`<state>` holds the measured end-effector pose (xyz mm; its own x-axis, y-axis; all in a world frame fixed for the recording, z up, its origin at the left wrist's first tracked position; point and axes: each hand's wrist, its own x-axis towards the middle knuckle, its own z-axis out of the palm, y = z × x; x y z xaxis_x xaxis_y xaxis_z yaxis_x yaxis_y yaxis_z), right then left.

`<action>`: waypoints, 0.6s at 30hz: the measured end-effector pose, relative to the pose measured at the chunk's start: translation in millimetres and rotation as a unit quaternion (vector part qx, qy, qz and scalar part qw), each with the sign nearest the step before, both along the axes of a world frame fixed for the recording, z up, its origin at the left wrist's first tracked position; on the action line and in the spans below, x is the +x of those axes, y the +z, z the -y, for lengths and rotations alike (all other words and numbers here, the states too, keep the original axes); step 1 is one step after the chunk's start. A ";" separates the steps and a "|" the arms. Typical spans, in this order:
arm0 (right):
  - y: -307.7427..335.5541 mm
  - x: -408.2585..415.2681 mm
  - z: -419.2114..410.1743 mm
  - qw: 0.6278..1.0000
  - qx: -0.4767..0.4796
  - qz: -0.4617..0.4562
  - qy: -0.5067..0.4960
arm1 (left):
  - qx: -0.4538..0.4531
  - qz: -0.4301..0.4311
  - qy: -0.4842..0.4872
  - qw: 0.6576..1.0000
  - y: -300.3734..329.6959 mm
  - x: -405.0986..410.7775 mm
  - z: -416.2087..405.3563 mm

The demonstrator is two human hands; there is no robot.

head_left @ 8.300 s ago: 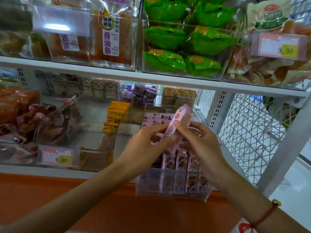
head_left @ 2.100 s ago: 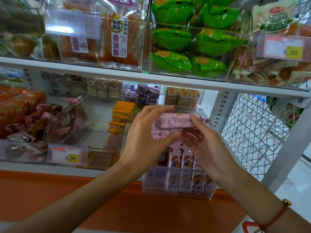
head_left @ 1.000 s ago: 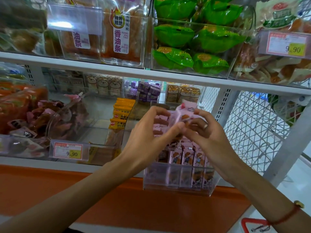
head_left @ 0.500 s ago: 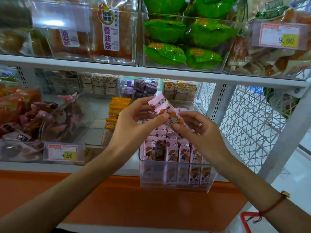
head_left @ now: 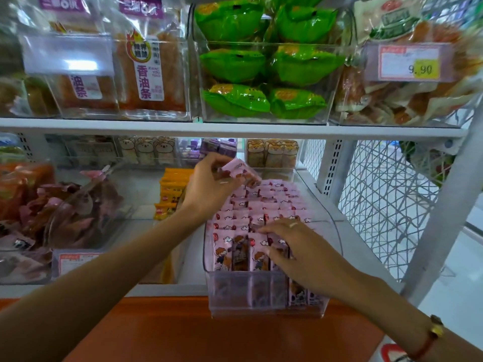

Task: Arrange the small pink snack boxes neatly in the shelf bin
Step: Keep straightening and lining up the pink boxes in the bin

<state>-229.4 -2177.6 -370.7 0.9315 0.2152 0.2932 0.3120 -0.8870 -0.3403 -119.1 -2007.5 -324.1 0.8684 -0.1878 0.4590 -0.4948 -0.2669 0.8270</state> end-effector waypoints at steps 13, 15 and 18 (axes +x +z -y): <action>-1.8 -3.0 1.2 0.995 -0.067 0.069 0.010 | 0.395 0.108 -0.041 0.911 22.9 65.1 29.5; -3.1 -4.0 2.1 0.997 -0.057 0.051 0.010 | 0.381 0.084 -0.030 0.920 16.9 71.5 39.6; -4.5 -4.6 2.1 0.997 -0.060 0.039 0.008 | 0.408 0.064 -0.024 0.910 2.0 78.4 48.8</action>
<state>-234.1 -2179.6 -375.3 0.9034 0.2673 0.3352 0.3473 -0.9148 -0.2063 -40.6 -2056.3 -322.1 0.7987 -0.5489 0.2466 -0.6014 -0.7418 0.2967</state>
